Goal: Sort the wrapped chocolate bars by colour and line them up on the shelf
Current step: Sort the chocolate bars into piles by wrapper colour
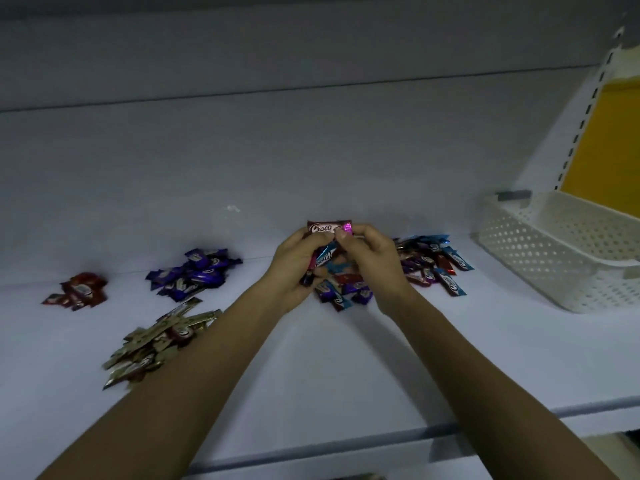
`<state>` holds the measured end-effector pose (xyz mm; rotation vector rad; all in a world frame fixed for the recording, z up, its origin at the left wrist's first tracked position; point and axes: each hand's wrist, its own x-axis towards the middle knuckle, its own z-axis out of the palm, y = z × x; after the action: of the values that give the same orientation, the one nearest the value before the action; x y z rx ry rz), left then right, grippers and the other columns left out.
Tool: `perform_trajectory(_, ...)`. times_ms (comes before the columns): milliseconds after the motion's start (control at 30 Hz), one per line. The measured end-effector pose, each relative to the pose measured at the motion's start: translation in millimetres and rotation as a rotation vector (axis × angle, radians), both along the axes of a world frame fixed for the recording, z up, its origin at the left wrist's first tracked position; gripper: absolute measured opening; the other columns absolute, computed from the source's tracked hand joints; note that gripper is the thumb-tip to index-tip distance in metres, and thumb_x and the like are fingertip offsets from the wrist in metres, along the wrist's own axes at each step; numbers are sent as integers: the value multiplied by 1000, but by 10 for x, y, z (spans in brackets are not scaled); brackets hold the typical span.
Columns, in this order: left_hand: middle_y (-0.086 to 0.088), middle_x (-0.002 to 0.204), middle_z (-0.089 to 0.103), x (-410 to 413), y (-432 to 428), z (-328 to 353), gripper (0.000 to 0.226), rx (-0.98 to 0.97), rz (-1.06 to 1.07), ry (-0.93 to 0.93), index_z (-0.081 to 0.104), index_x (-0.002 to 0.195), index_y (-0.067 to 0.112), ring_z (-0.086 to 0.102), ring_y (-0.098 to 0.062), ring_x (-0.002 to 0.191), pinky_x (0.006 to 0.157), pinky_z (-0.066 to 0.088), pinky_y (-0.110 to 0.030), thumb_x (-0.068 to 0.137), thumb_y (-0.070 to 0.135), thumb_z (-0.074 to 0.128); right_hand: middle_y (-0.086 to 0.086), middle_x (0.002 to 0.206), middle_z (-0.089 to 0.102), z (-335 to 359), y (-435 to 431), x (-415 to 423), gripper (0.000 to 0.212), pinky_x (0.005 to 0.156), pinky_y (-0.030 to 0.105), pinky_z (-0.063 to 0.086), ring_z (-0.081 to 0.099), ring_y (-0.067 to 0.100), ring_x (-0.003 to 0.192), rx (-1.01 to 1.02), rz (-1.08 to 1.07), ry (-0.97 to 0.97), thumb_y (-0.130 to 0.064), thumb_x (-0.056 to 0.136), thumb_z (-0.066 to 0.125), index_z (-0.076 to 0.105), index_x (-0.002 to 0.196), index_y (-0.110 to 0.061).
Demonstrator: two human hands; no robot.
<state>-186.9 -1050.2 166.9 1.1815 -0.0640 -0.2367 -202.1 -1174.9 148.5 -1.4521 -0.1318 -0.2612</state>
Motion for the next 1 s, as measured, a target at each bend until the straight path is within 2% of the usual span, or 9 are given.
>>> perform_trajectory(167, -7, 80, 63, -129, 540, 13, 15, 5, 146, -19, 62, 104, 11, 52, -8, 56, 39, 35, -16, 92, 5, 56, 1, 88, 69, 108, 578, 0, 5, 69, 27, 54, 67, 14, 78, 15, 77, 87, -18, 93, 58, 62, 92, -15)
perform_trajectory(300, -9, 88, 66, -299, 1069, 20, 17, -44, 332, -40, 63, 105, 12, 58, -14, 70, 46, 40, -17, 90, 5, 60, 2, 87, 68, 207, 1228, 33, 6, 61, 22, 52, 67, 15, 76, -5, 139, 131, -17, 93, 58, 61, 88, -18)
perform_trajectory(400, -12, 97, 69, -470, 1563, -39, 27, 109, 525, -106, 63, 111, 11, 64, -17, 76, 54, 48, -22, 86, 4, 65, 13, 96, 69, 261, 1784, 64, 12, 62, 27, 57, 67, 23, 78, -108, 195, 151, -16, 94, 56, 62, 84, -17)
perform_trajectory(533, -7, 89, 66, -745, 2161, -145, 29, 282, 728, -169, 64, 110, 9, 61, -8, 65, 53, 47, -15, 83, -1, 66, 17, 97, 67, 320, 2469, 15, 17, 57, 30, 54, 63, 25, 77, -258, 327, 158, -14, 97, 48, 58, 83, -13)
perform_trajectory(567, -6, 87, 66, -820, 2284, -160, 28, 274, 761, -159, 64, 109, 10, 60, -7, 63, 52, 46, -15, 83, 0, 67, 16, 95, 66, 331, 2630, -11, 21, 57, 30, 54, 62, 25, 78, -290, 365, 161, -13, 98, 47, 56, 79, -14)
perform_trajectory(667, -4, 80, 66, -999, 2613, -232, 21, 161, 866, -85, 66, 98, 15, 57, -9, 62, 50, 45, -18, 84, -1, 64, 16, 94, 65, 331, 3050, -104, 28, 76, 41, 56, 64, 28, 81, -368, 487, 164, -13, 98, 45, 53, 72, -18)
perform_trajectory(867, -5, 80, 64, -1326, 3049, -393, 10, 10, 1050, 48, 67, 89, 17, 50, -14, 66, 50, 40, -20, 84, 9, 69, 9, 90, 66, 195, 3562, -263, 14, 70, 32, 54, 65, 18, 69, -378, 699, 272, -13, 98, 47, 54, 86, -13)
perform_trajectory(933, -4, 85, 65, -1426, 3201, -417, 12, -24, 1133, 74, 67, 91, 16, 55, -14, 69, 49, 43, -18, 83, 8, 71, 11, 97, 67, 161, 3672, -273, 10, 69, 31, 54, 67, 21, 74, -280, 693, 308, -13, 98, 47, 56, 103, -9)
perform_trajectory(1000, -4, 91, 67, -1519, 3357, -444, 14, -69, 1211, 70, 66, 93, 14, 63, -10, 68, 47, 47, -16, 83, 5, 69, 11, 94, 68, 123, 3743, -235, 15, 59, 25, 51, 66, 16, 67, -268, 659, 308, -11, 98, 47, 56, 109, -7)
